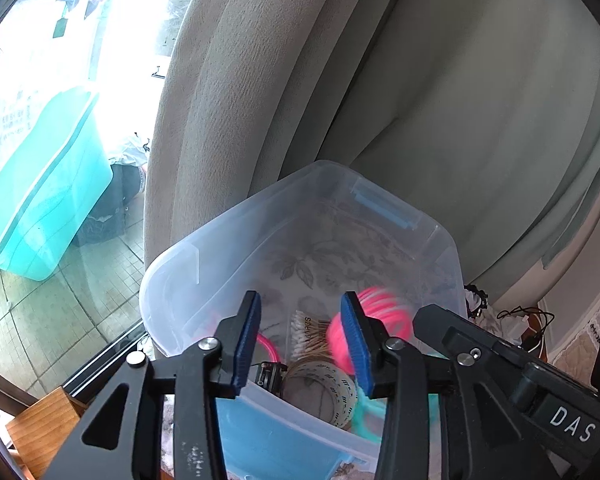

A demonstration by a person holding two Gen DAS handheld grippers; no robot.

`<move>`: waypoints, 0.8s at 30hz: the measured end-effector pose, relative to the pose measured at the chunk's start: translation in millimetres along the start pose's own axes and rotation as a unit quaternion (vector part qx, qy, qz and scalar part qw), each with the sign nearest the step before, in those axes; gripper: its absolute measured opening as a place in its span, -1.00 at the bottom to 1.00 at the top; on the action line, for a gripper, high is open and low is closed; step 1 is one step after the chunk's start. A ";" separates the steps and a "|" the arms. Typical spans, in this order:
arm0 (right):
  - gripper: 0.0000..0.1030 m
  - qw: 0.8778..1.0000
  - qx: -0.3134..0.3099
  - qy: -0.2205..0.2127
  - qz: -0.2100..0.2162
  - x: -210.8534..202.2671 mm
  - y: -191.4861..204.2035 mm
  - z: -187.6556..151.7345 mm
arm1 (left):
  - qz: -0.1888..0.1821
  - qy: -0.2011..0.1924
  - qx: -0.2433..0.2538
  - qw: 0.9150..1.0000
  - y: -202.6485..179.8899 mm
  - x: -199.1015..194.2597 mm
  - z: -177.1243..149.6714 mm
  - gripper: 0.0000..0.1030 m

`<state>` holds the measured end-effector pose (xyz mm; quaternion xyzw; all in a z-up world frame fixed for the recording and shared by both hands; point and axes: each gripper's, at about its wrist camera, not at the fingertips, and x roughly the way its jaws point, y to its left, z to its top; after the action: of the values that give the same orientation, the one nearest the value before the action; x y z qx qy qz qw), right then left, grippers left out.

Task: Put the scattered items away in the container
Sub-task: 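Open the left tool to drop the toy car while the right tool releases the hair ties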

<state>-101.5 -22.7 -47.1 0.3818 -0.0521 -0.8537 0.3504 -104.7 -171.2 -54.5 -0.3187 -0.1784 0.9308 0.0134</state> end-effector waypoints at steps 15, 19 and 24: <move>-0.04 0.999 0.010 -0.030 0.007 -27.7 -4.8 3.5 | 0.009 0.018 0.007 1.000 -16.0 -0.2 -0.7 0.26; -0.04 0.999 0.015 -0.041 0.009 -36.2 -8.6 2.1 | 0.014 0.018 0.012 1.000 -20.1 -11.0 -1.1 0.26; -0.03 0.998 0.021 -0.053 0.010 -54.2 -12.0 -2.2 | 0.015 0.018 0.025 0.999 -33.7 -22.0 -2.3 0.28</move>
<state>-81.6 21.3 -19.6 0.3428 -0.0929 -0.8677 0.3478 -88.8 -142.0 -31.8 -0.3380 -0.1496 0.9291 0.0106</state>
